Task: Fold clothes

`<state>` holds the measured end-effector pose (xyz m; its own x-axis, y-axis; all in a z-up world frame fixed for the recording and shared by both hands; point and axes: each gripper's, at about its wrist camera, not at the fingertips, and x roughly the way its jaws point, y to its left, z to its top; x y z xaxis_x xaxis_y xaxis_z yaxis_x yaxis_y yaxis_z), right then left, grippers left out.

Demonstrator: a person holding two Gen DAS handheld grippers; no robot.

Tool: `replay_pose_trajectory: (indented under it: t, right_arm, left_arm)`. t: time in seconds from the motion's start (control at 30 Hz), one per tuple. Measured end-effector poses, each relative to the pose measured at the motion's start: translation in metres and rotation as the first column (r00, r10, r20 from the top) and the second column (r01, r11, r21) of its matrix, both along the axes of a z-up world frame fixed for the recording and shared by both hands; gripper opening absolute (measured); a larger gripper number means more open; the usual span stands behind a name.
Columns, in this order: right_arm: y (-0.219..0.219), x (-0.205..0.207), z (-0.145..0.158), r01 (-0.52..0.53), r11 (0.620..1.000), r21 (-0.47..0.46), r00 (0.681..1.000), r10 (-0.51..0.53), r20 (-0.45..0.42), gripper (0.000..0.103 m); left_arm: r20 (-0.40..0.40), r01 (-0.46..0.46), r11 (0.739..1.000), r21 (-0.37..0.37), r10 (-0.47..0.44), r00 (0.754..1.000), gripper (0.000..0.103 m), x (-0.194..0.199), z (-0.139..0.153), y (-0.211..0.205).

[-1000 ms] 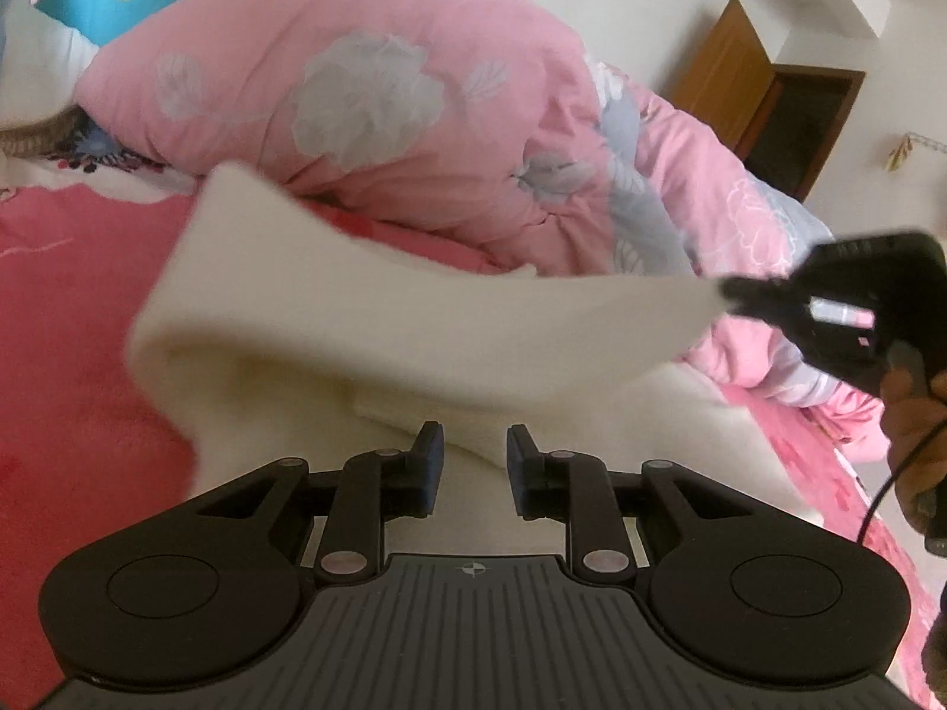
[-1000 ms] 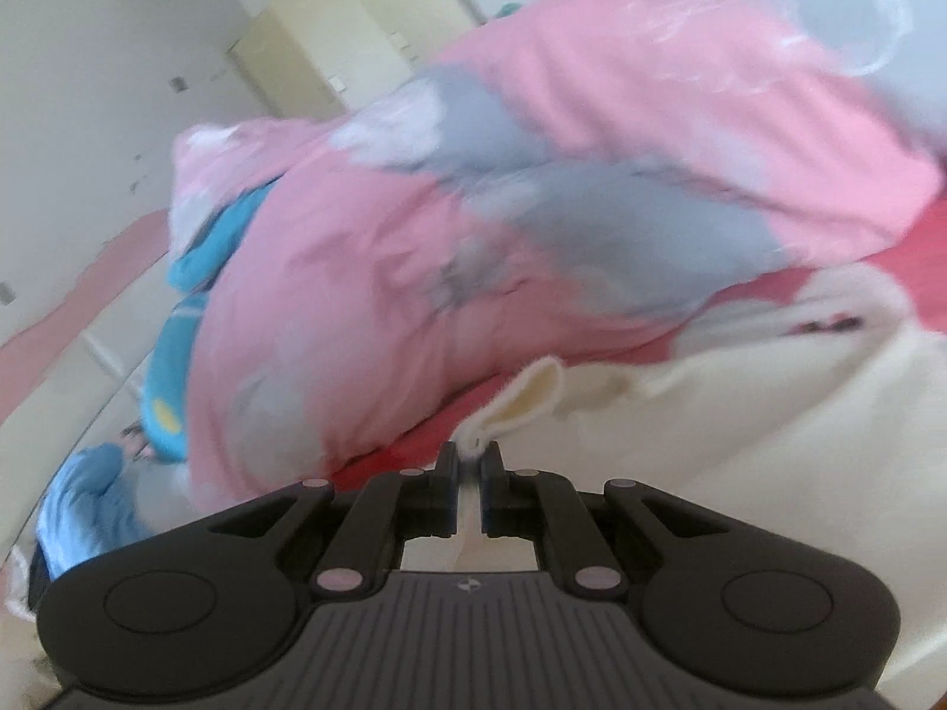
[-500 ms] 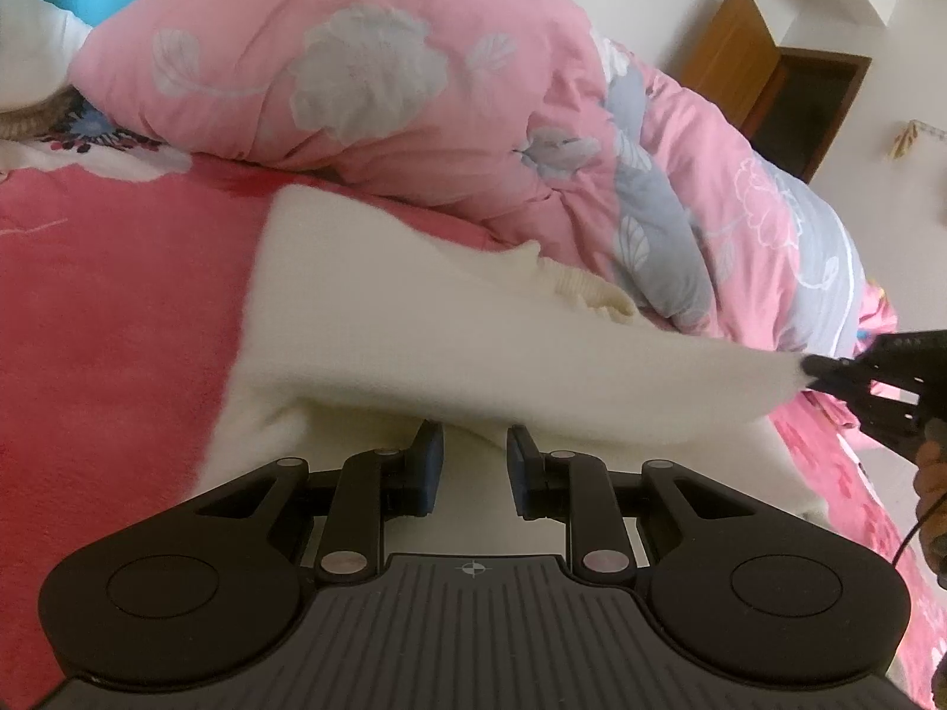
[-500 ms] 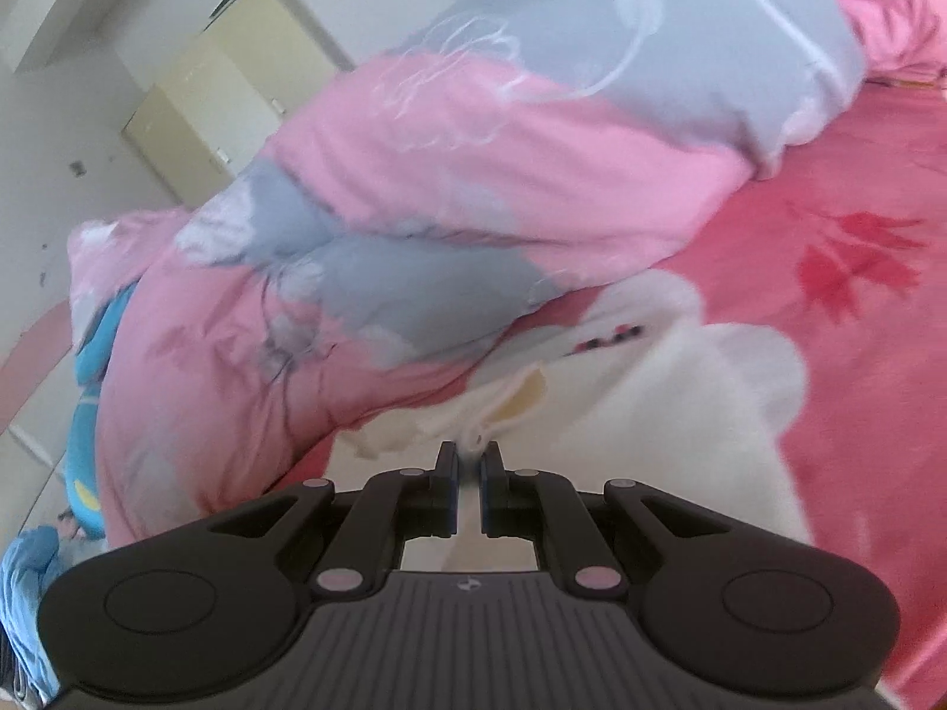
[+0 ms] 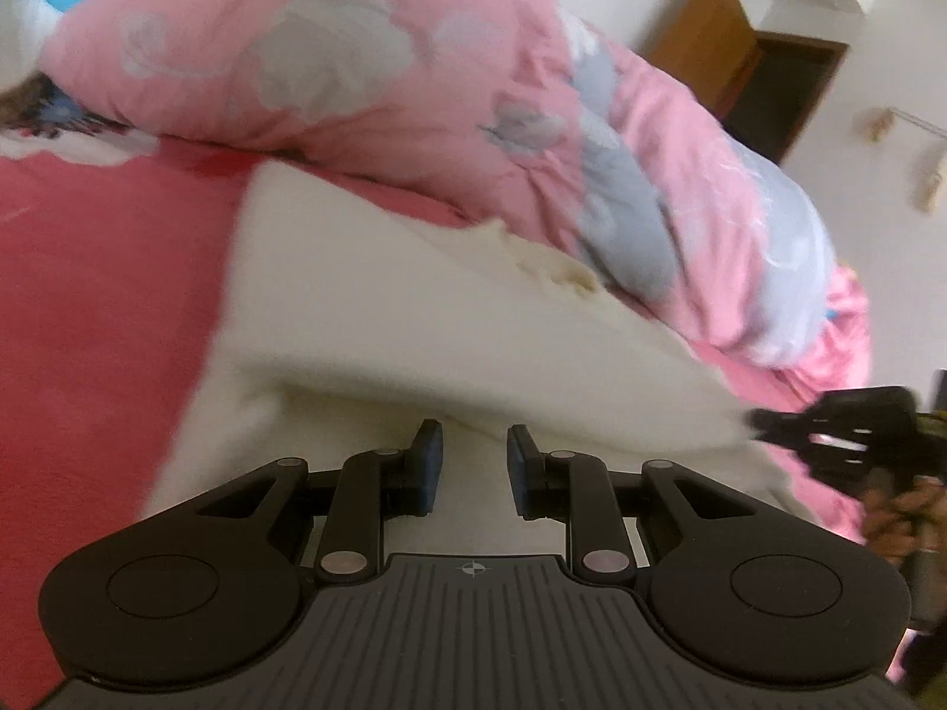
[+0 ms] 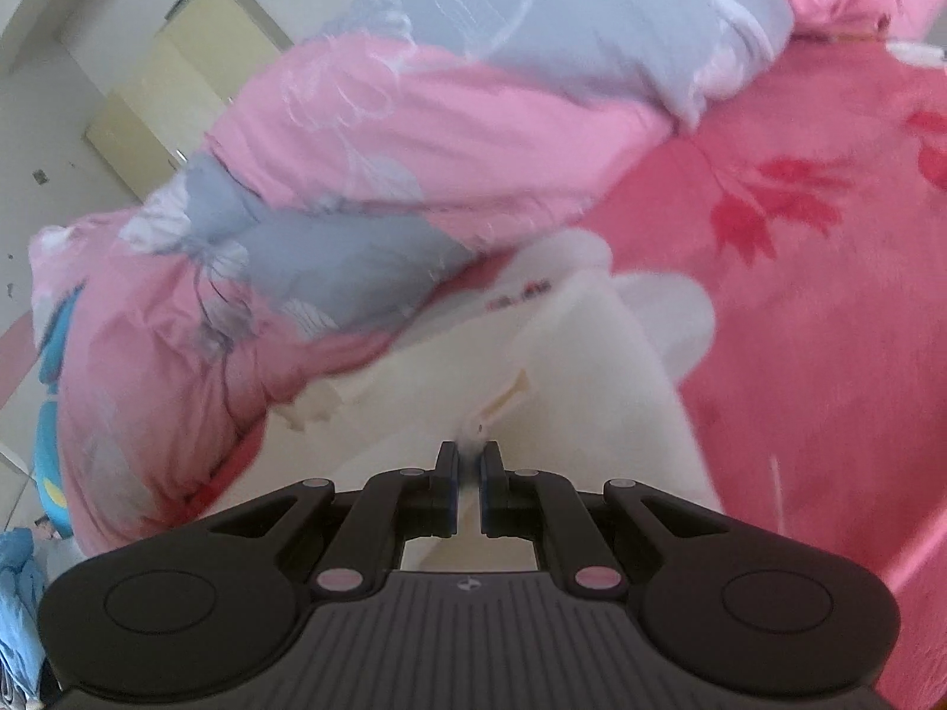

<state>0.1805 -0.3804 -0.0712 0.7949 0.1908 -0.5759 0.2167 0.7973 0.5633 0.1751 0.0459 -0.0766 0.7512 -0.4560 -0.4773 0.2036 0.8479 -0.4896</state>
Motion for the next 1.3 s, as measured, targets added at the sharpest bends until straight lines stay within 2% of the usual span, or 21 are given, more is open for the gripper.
replay_pose_trajectory:
  t: [0.1, 0.17, 0.3, 0.37, 0.4, 0.43, 0.53, 0.6, 0.7, 0.87, 0.9, 1.0, 1.07, 1.2, 1.3]
  right_arm:
    - [-0.006, -0.003, -0.015, -0.007, 0.999, 0.038, 0.999, 0.009, -0.042, 0.006]
    - [-0.011, -0.007, -0.023, -0.007, 0.997, 0.079, 0.999, 0.011, -0.050, 0.006]
    - [-0.023, -0.008, -0.026, -0.016, 0.986, 0.169, 0.998, 0.026, -0.052, 0.008]
    - [-0.029, -0.004, -0.028, -0.021, 0.976, 0.215, 0.998, 0.032, -0.050, 0.009]
    - [-0.031, -0.002, -0.029, -0.021, 0.972, 0.233, 0.998, 0.034, -0.050, 0.013]
    - [-0.033, 0.001, -0.031, -0.023, 0.969, 0.245, 0.998, 0.037, -0.052, 0.016]
    - [-0.034, 0.010, -0.036, -0.029, 0.965, 0.260, 0.997, 0.046, -0.061, 0.016]
    - [-0.034, 0.013, -0.037, -0.027, 0.963, 0.267, 0.997, 0.044, -0.058, 0.016]
    - [-0.031, 0.014, -0.033, -0.027, 0.971, 0.236, 0.998, 0.041, -0.055, 0.007]
    - [-0.025, -0.008, -0.005, -0.037, 0.990, 0.134, 0.996, 0.025, 0.090, 0.006]
    - [-0.025, -0.012, -0.005, -0.028, 0.992, 0.121, 0.995, 0.016, 0.099, 0.006]
    - [-0.030, -0.013, -0.023, 0.008, 0.996, 0.089, 0.999, -0.011, 0.031, 0.006]
    - [-0.037, -0.016, -0.033, 0.033, 0.990, 0.136, 0.999, -0.035, 0.013, 0.005]
    - [-0.040, -0.024, -0.013, 0.042, 0.994, 0.104, 0.992, -0.054, 0.111, 0.005]
    - [-0.044, -0.023, -0.007, 0.047, 0.996, 0.070, 0.990, -0.056, 0.127, 0.005]
  left_arm:
    - [0.002, 0.080, 0.997, -0.021, -0.080, 0.997, 0.023, -0.007, 0.009, -0.006]
    - [0.032, 0.089, 0.996, -0.021, -0.089, 0.996, 0.023, -0.010, 0.021, -0.005]
    - [0.089, 0.027, 0.999, 0.022, -0.029, 0.996, 0.023, -0.001, 0.041, 0.011]
    - [0.080, -0.014, 0.999, 0.040, 0.011, 0.997, 0.023, 0.009, 0.039, 0.022]
    - [0.075, -0.035, 0.998, 0.048, 0.031, 0.997, 0.023, 0.014, 0.038, 0.027]
    - [0.056, -0.047, 0.998, 0.039, 0.045, 0.997, 0.023, 0.019, 0.032, 0.031]
    - [-0.002, -0.085, 0.996, 0.013, 0.085, 0.996, 0.023, 0.033, 0.013, 0.045]
    - [-0.012, -0.088, 0.996, -0.015, 0.088, 0.996, 0.023, 0.036, 0.004, 0.047]
    - [0.004, -0.080, 0.997, -0.011, 0.080, 0.997, 0.023, 0.034, 0.008, 0.047]
    - [0.017, -0.064, 0.998, -0.022, 0.065, 0.998, 0.023, 0.031, 0.010, 0.048]
    - [0.019, -0.061, 0.998, -0.027, 0.062, 0.998, 0.023, 0.030, 0.009, 0.047]
    - [0.035, -0.053, 0.998, -0.019, 0.053, 0.998, 0.023, 0.028, 0.011, 0.044]
    - [0.051, -0.051, 0.999, -0.010, 0.052, 0.997, 0.023, 0.025, 0.014, 0.043]
    - [0.067, -0.051, 0.999, -0.004, 0.051, 0.996, 0.023, 0.023, 0.015, 0.042]
    - [0.074, -0.056, 0.998, 0.011, 0.055, 0.996, 0.023, 0.023, 0.014, 0.040]
